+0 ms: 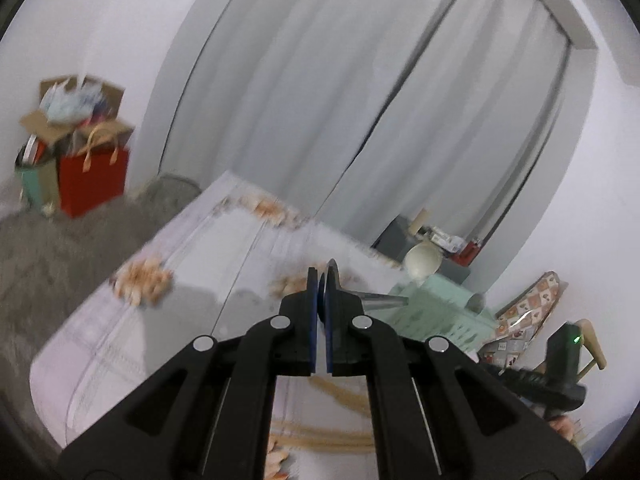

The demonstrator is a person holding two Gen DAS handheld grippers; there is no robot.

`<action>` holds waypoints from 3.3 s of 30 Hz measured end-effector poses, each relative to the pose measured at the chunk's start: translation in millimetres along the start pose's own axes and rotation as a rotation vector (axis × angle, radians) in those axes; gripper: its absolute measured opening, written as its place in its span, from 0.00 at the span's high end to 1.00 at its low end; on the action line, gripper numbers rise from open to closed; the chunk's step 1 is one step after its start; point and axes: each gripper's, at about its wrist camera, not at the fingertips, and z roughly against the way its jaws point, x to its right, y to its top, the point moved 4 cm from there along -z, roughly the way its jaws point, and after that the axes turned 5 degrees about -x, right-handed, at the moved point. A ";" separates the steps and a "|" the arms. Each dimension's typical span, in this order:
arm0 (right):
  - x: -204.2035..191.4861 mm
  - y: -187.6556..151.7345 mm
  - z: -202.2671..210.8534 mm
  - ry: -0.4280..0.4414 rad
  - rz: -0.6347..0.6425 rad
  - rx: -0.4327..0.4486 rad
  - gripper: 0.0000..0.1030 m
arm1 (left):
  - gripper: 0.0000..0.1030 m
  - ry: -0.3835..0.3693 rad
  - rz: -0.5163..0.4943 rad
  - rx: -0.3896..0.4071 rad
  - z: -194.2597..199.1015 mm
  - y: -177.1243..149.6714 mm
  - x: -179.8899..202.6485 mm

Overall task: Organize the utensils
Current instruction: 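Carry the white rice paddle with the right gripper into the basket and open, then lower the metal spoon with the left gripper into the basket and open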

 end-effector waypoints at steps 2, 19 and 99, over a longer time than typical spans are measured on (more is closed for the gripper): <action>5.4 -3.9 4.6 -0.001 -0.008 0.015 0.84 | 0.99 -0.001 -0.023 0.007 -1.0 6.1 11.1; 24.5 -40.8 -12.5 -0.460 0.330 -0.080 0.37 | 0.99 0.012 -0.040 -0.123 -34.9 -40.8 21.1; -77.3 124.2 127.7 -0.174 0.241 0.714 0.98 | 0.39 -0.021 -0.226 -0.191 -50.0 -49.9 54.5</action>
